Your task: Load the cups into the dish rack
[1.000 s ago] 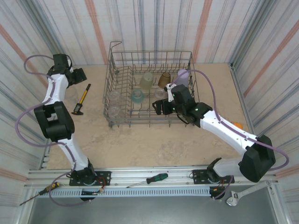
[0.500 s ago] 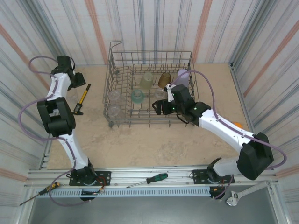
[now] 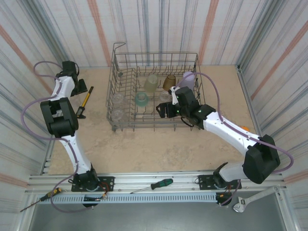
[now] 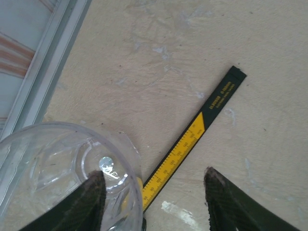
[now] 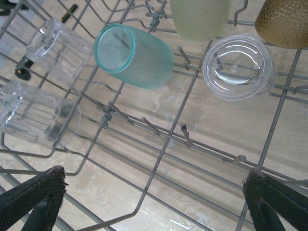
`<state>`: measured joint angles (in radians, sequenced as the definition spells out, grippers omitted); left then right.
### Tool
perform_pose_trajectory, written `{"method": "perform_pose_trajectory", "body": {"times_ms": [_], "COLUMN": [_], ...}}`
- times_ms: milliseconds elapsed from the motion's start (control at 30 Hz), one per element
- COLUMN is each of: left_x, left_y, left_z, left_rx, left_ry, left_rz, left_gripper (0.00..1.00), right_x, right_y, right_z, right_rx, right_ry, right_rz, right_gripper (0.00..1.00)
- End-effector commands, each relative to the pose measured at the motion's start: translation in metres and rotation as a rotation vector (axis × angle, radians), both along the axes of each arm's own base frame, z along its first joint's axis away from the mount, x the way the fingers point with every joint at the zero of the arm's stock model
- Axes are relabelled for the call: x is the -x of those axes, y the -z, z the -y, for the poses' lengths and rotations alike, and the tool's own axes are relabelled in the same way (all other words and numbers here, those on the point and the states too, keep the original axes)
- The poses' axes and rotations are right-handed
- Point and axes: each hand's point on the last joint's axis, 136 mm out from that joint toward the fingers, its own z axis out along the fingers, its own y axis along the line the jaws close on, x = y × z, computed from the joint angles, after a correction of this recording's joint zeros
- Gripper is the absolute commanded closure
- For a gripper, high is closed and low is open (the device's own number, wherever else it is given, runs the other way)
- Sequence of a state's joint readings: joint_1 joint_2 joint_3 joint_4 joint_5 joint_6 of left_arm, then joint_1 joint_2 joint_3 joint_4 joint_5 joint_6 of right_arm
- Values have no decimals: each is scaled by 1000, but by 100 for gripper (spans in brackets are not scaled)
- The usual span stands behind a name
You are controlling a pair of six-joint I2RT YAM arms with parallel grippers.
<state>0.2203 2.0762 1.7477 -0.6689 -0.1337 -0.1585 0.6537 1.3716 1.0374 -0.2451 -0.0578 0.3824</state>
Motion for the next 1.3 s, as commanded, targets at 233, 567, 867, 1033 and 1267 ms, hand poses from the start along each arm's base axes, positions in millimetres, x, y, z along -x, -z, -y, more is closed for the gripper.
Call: {"method": "perform_pose_trajectory", "body": {"times_ms": [233,567,867,1033,1267], "left_x": [21,25,25,25,28], "left_y": [16,27,-14,-38,-64], "left_z": [-16,-16,-13,-4,15], "left_rx": [-95,-130,-138,-94,-6], "left_ry": [-66,-62,-58,-51,-28], "left_rz": [-100,-139,-55,13,110], "left_gripper": [52,100,100,100,100], "right_x": [-5,-4,1,9,15], "right_y": [-18,-21,-31,-40,-45], "right_z": [7,9,9,-1,-4], "right_rx": [-32,-47,-82,-96,-81], "right_ry": [33,35,38,-8,-16], "right_rz": [40,36,36,35,38], "right_gripper": [1,1,1,1,1]}}
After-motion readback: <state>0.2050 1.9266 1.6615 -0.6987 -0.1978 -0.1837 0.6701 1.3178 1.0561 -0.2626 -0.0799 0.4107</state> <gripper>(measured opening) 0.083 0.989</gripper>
